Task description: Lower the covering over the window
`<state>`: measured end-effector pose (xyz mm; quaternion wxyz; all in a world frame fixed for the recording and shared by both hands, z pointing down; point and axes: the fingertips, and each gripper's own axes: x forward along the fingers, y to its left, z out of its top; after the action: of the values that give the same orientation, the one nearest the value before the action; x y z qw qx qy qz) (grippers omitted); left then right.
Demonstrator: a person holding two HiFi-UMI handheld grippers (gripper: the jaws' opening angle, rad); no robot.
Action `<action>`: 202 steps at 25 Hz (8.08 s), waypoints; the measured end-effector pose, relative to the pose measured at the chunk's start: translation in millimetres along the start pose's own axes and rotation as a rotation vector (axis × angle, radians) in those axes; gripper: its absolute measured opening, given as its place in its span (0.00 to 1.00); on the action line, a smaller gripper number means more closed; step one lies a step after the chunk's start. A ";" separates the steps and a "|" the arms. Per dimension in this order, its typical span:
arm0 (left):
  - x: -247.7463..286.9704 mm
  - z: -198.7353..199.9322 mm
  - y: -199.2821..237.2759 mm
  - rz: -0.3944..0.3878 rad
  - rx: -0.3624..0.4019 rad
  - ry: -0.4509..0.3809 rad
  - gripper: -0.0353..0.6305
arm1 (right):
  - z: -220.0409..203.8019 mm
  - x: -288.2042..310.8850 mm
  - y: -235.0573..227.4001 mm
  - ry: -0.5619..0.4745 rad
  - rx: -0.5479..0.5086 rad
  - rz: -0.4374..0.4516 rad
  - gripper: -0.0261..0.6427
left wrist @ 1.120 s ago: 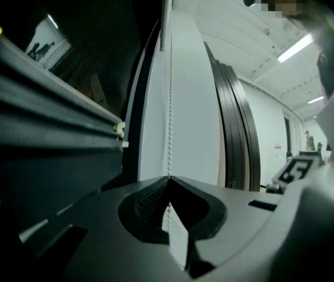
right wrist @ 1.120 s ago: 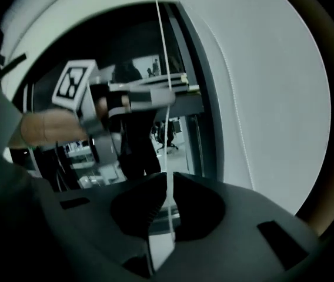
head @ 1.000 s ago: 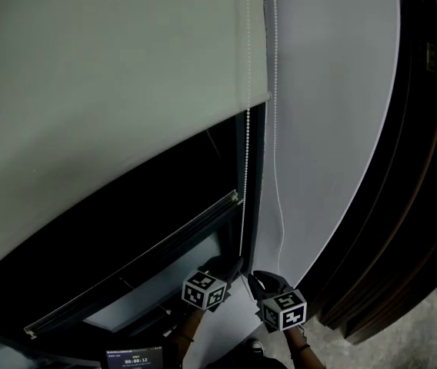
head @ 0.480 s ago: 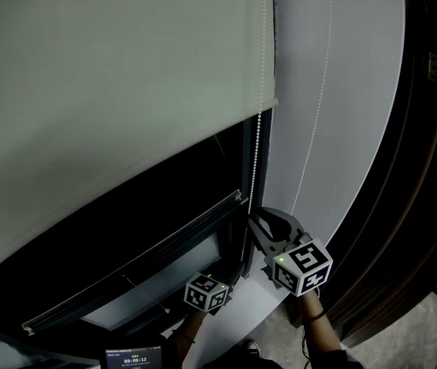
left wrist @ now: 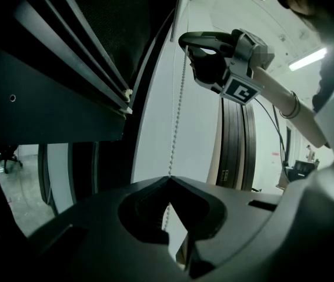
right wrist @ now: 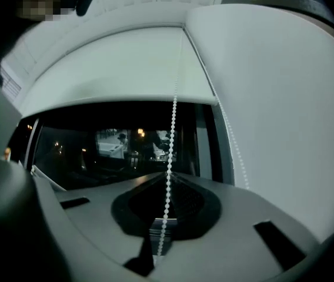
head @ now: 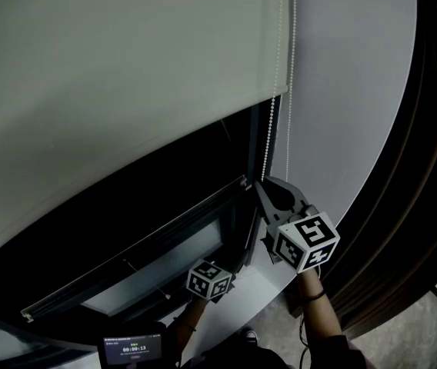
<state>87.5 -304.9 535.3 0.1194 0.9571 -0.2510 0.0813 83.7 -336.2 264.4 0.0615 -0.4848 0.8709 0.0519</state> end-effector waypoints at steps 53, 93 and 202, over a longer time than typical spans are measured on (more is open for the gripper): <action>-32.9 193.7 -91.9 -0.233 0.293 -0.362 0.17 | -358.5 -133.5 43.5 0.680 0.237 -0.152 0.07; -16.7 -22.1 -30.3 -0.104 0.085 0.062 0.06 | 7.3 -42.8 37.1 0.097 -0.078 0.131 0.20; -73.2 -127.7 -14.9 0.003 -0.211 0.134 0.07 | -171.4 -33.6 44.0 0.307 0.139 -0.037 0.07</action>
<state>19.7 -224.2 639.1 0.2357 0.9313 -0.2510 0.1184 54.1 -310.7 440.1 -0.0377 -0.4978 0.8624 -0.0844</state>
